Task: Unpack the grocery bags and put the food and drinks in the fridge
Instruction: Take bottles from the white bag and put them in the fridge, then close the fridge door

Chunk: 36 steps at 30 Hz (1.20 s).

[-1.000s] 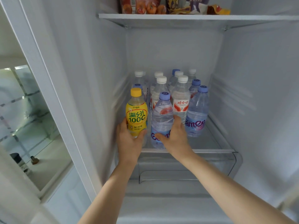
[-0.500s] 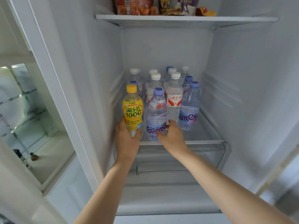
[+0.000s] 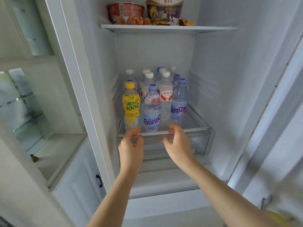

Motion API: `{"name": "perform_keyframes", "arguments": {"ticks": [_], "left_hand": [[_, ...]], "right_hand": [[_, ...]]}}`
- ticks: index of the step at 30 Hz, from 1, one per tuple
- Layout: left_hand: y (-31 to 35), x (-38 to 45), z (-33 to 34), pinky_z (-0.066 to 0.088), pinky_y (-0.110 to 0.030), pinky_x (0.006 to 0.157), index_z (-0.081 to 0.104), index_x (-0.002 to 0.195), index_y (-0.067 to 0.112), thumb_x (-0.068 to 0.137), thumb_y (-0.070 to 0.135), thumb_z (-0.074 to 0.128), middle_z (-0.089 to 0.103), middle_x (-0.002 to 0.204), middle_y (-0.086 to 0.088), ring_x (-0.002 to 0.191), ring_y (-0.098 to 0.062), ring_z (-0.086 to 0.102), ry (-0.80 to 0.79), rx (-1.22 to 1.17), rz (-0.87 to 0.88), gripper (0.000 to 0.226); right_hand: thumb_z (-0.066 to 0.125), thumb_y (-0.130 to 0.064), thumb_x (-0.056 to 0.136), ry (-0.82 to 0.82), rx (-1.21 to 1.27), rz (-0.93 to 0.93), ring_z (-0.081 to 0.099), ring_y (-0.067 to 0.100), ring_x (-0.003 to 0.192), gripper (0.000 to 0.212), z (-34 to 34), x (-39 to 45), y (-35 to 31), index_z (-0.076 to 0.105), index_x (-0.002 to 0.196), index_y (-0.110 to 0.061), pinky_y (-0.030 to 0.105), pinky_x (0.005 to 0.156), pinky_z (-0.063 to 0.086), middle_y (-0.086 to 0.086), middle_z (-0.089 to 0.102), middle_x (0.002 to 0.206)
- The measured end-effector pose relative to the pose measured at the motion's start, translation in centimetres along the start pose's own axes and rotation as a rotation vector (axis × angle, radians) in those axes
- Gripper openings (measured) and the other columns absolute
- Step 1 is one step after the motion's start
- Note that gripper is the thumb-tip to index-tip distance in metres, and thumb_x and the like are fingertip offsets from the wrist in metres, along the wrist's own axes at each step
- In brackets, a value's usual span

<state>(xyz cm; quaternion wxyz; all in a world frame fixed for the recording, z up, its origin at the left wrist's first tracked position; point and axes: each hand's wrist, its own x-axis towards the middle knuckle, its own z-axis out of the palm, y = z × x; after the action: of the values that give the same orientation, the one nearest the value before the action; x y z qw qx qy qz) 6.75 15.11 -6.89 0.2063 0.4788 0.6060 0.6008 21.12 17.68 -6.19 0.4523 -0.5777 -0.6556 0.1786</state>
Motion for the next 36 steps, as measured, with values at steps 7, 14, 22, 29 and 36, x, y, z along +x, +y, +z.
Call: {"name": "perform_keyframes", "arguments": {"ticks": [7,14,22,29,36], "left_hand": [[4.3,-4.5,-0.3,0.043,-0.005,0.067,0.067,0.091,0.020,0.089,0.005,0.057,0.069,0.087,0.015,0.078,0.007,0.060,-0.062,-0.050,0.128,0.019],[7.9,-10.2,0.2,0.049,-0.021,0.070,0.064,0.094,0.027,0.092,0.014,0.061,0.069,0.088,0.010,0.081,-0.010,0.064,-0.076,-0.047,0.183,0.014],[11.3,-22.4,4.0,0.047,-0.024,0.072,0.064,0.100,0.028,0.093,0.015,0.059,0.068,0.089,0.011,0.087,-0.011,0.063,-0.093,-0.056,0.189,0.016],[13.6,-33.7,7.9,0.045,-0.017,0.069,0.059,0.097,0.035,0.092,0.010,0.056,0.068,0.084,0.015,0.083,-0.008,0.062,-0.182,-0.046,0.214,0.026],[15.2,-42.5,12.1,0.046,-0.014,0.069,0.060,0.094,0.040,0.093,0.015,0.057,0.067,0.083,0.021,0.081,-0.006,0.061,-0.384,-0.063,0.137,0.025]], "right_hand": [[0.062,-0.016,0.089,0.095,-0.041,-0.138,0.055,0.018,0.113,0.043,-5.4,-3.8,-1.8,0.050,0.129,-0.009,0.017,0.087,0.034,0.005,0.058,0.123],[0.060,-0.016,0.090,0.146,-0.031,-0.244,0.057,0.016,0.110,0.039,-11.5,-8.3,-1.7,0.050,0.128,-0.013,0.016,0.088,0.035,0.001,0.058,0.120],[0.057,-0.018,0.092,0.124,-0.043,-0.259,0.054,0.012,0.111,0.034,-22.4,-16.4,1.3,0.051,0.126,-0.016,0.021,0.092,0.040,-0.003,0.058,0.120],[0.054,-0.023,0.094,0.128,-0.127,-0.233,0.053,0.011,0.111,0.029,-32.3,-24.8,4.8,0.051,0.122,-0.018,0.027,0.092,0.044,-0.007,0.057,0.118],[0.054,-0.024,0.093,0.197,-0.129,-0.109,0.055,0.009,0.106,0.027,-39.2,-30.5,8.2,0.052,0.120,-0.023,0.033,0.090,0.048,-0.009,0.058,0.113]]}}
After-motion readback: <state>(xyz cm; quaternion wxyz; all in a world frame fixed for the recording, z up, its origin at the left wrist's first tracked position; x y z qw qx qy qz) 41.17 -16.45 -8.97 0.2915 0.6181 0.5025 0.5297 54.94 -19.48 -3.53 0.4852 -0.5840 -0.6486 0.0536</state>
